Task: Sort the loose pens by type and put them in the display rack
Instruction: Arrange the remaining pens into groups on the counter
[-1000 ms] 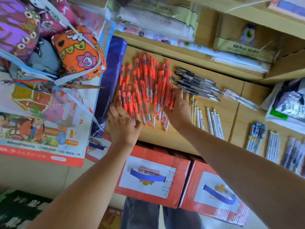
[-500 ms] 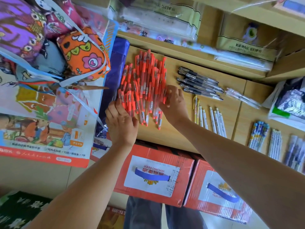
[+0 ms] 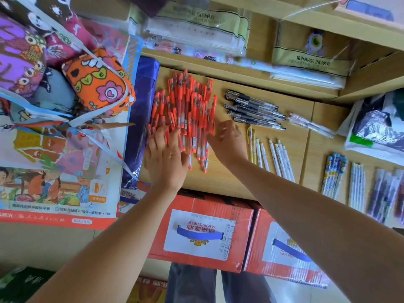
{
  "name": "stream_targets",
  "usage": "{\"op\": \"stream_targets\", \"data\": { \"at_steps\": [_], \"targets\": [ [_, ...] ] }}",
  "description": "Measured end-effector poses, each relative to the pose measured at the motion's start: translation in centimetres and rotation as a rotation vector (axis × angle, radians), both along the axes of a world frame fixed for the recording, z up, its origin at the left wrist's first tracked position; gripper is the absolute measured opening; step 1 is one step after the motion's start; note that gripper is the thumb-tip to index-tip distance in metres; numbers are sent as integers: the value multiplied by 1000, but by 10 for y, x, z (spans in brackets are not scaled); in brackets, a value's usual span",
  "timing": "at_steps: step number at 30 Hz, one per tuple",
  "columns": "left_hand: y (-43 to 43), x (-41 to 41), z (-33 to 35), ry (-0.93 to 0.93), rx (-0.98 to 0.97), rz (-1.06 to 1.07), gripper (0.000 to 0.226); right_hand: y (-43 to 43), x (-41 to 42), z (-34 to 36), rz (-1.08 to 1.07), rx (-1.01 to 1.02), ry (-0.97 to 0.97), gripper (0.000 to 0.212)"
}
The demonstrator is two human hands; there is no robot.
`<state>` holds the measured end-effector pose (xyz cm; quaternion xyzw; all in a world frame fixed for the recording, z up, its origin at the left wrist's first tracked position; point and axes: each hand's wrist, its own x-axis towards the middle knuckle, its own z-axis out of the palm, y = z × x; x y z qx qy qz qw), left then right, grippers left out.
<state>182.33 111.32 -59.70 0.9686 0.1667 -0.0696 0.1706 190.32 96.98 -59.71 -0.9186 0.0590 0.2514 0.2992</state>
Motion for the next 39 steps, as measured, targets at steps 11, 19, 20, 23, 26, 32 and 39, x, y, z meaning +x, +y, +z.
{"op": "stream_targets", "data": {
  "at_steps": [11, 19, 20, 23, 26, 32, 39],
  "targets": [
    [7, 2, 1, 7, 3, -26, 60, 22, 17, 1, 76, -273, 209, 68],
    [9, 1, 0, 4, -4, -18, 59, 20, 12, 5, 106, -284, 167, 65],
    [10, 1, 0, 9, -10, -15, 59, 19, 12, 6, 108, -291, 174, 65],
    [10, 1, 1, 24, -26, -4, 56, 17, 10, 4, 125, -305, 190, 63],
    [10, -2, 2, -5, -35, 22, 52, 14, 10, 1, 114, -256, 162, 46],
    [18, -17, 7, -46, -71, 193, 38, -7, 8, 1, 100, -5, 154, 33],
    [5, -28, 11, 207, -61, 410, 62, -25, 6, 13, 115, 90, 188, 17]
  ]
}}
